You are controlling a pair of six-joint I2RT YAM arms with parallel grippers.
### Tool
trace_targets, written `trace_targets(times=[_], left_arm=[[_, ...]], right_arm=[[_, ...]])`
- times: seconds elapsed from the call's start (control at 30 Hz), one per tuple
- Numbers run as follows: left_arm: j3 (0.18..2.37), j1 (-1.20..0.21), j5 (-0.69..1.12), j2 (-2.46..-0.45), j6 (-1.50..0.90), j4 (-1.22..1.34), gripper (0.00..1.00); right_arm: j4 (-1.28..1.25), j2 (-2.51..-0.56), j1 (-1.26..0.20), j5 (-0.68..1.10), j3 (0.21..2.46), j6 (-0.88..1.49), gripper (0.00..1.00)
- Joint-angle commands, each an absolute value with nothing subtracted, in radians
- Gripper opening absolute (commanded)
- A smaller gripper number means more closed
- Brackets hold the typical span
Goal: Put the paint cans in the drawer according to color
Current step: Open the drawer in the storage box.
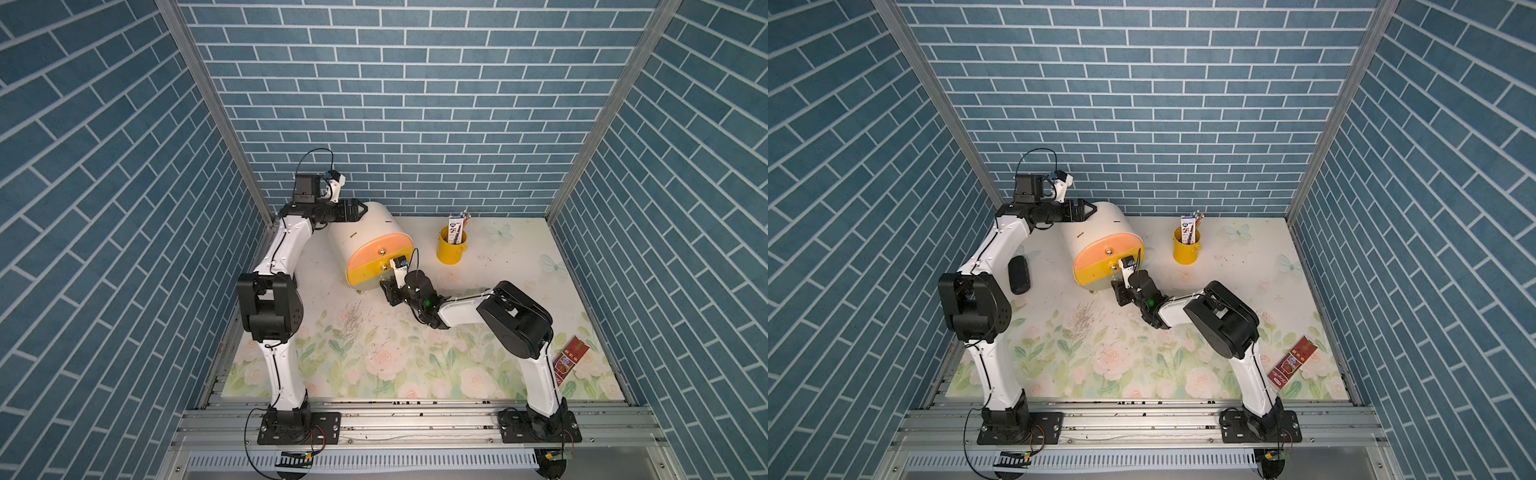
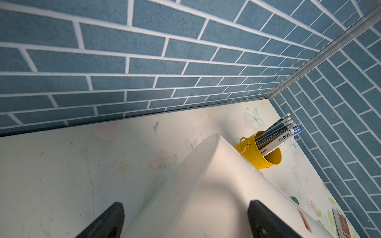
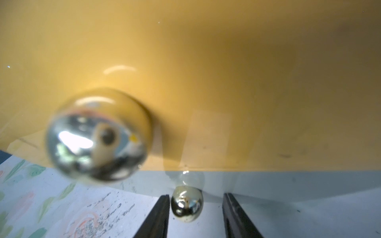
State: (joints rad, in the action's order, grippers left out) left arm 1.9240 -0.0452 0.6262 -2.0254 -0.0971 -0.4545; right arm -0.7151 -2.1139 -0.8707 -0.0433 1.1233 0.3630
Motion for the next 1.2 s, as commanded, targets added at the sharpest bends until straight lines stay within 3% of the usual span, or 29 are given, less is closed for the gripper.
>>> trace_targets(times=[0.0, 0.7, 1.17], left_arm=[[1.912, -0.037, 0.616, -2.033, -0.088, -0.496, 0.98], [1.926, -0.032, 0.609, -2.039, -0.093, -0.497, 0.98], [1.905, -0.031, 0.289, -1.898, -0.173, -0.457, 1.0]], right_arm=[[-0.743, -2.132, -0.877, -0.07, 1.157, 0.387, 0.43], [-0.741, -2.135, -0.877, -0.051, 1.163, 0.386, 0.17], [-0.73, -2.062, -0.91, -0.067, 1.098, 0.359, 0.13]])
